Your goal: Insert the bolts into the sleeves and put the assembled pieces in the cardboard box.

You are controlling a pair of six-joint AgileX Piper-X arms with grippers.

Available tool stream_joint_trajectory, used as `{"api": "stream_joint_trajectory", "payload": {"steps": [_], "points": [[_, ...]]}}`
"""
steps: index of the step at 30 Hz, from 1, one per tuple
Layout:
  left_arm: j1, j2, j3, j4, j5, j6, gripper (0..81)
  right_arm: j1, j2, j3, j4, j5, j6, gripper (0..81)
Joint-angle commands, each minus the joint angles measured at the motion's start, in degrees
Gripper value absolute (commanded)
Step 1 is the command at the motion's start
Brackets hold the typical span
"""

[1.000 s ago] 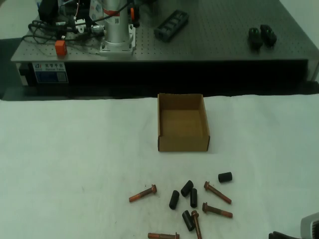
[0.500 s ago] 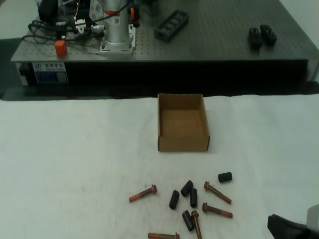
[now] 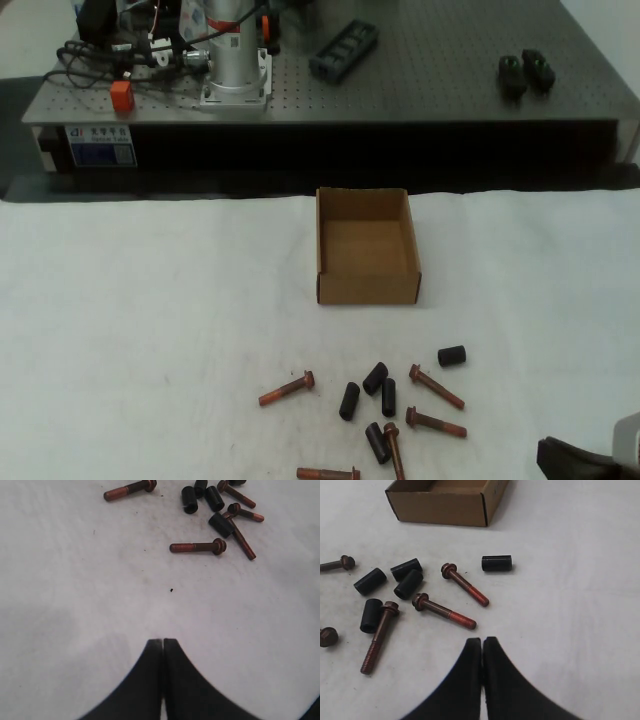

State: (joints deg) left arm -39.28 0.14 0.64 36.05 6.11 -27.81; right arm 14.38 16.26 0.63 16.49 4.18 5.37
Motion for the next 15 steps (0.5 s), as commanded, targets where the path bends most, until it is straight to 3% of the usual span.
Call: {"api": "stream_joint_trajectory", "payload": {"steps": [1, 9, 15], "points": [[-0.26, -0.14, -0.64, -0.13, -0.35, 0.48, 0.7, -0.19, -0.23, -0.63, -0.14, 0.33, 0.03, 0.0], [-0.26, -0.14, -0.64, -0.13, -0.35, 0.48, 0.7, -0.19, -0.23, -0.63, 7.14, 0.33, 0.03, 0.0], [-0.26, -0.14, -0.64, -0.14, -1.41, 0.48, 0.7, -0.19, -0.23, -0.63, 0.95, 0.23, 0.17, 0.0]]}}
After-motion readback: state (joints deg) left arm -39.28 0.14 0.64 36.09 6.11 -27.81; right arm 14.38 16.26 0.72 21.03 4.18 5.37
